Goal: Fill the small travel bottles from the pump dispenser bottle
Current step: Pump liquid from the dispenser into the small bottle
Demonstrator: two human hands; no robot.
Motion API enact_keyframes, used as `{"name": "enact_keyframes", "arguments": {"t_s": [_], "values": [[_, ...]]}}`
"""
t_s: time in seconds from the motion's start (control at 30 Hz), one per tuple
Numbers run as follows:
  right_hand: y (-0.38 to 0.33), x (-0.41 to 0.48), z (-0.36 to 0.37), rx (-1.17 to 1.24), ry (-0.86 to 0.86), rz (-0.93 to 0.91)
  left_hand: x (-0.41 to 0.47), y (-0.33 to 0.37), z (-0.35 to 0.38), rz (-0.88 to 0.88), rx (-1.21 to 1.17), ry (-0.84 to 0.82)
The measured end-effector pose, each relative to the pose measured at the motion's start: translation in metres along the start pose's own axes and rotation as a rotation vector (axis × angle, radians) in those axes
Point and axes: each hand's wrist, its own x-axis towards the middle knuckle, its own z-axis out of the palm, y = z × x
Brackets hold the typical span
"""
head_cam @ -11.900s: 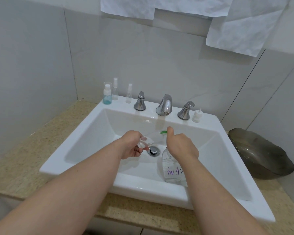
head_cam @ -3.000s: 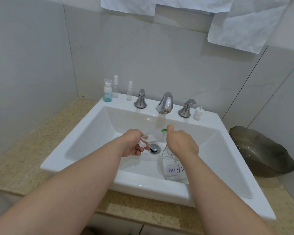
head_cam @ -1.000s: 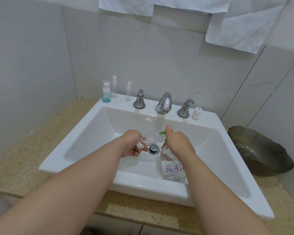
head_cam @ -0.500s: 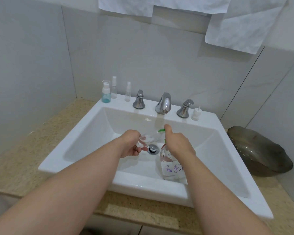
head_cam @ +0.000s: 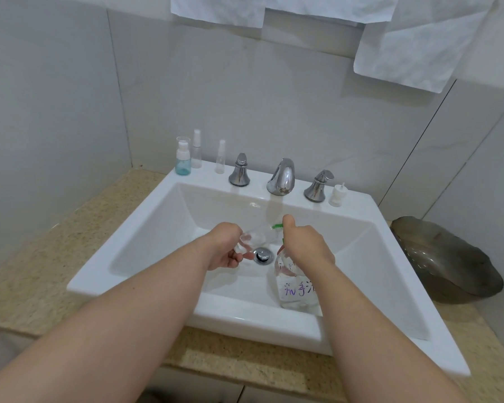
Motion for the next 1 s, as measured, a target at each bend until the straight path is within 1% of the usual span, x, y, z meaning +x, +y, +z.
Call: {"name": "enact_keyframes", "arguments": {"t_s": [0.6, 1.0], "values": [[0.0009, -0.0023, -0.0014, -0.057, 0.009, 0.012, -0.0051, 0.0020, 0.0005, 0.022, -0.018, -0.005], [-0.0010, 0.0001, 0.0009, -0.022, 0.011, 0.004, 0.0001, 0.0005, -0.0005, 0.010, -0.007, 0.013]]}}
